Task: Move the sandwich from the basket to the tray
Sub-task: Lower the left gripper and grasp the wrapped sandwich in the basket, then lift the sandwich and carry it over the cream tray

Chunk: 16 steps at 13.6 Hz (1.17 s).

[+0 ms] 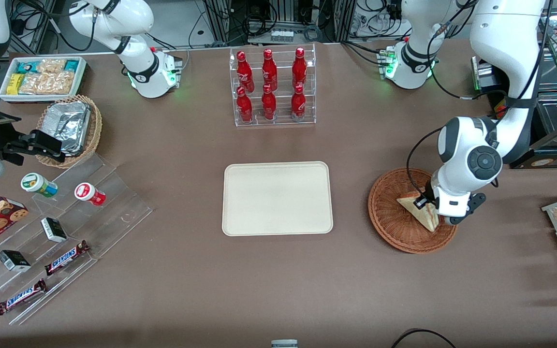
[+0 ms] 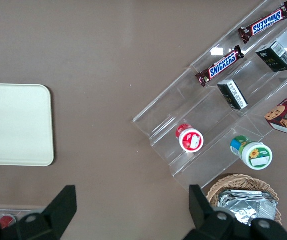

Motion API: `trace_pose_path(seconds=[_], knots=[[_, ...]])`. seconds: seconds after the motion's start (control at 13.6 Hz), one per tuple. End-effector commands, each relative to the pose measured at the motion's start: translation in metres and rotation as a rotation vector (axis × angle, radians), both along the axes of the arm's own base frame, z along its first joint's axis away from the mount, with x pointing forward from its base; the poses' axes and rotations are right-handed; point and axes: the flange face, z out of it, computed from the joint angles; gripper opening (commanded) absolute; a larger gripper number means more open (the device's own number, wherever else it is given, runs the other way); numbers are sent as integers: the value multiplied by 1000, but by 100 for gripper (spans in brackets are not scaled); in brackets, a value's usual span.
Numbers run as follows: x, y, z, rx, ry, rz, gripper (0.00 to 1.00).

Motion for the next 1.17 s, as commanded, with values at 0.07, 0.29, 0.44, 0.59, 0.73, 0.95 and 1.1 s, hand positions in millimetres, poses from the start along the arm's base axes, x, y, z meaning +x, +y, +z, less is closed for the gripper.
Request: trace_pose_path(seconds=[0.07,0.29,0.44,0.59,0.73,0.95,1.1], knots=[[27,-5,58,18,60,-9,0],[34,-35,117,19,109,-114,0],[37,-75,147,2,76,-151,0],[34,-119,154,-16,55,-208,0],[28,-157,150,-16,54,-274,0],[20,-226,115,-2,79,-368,0],[11,-269,97,3,87,-429,0]])
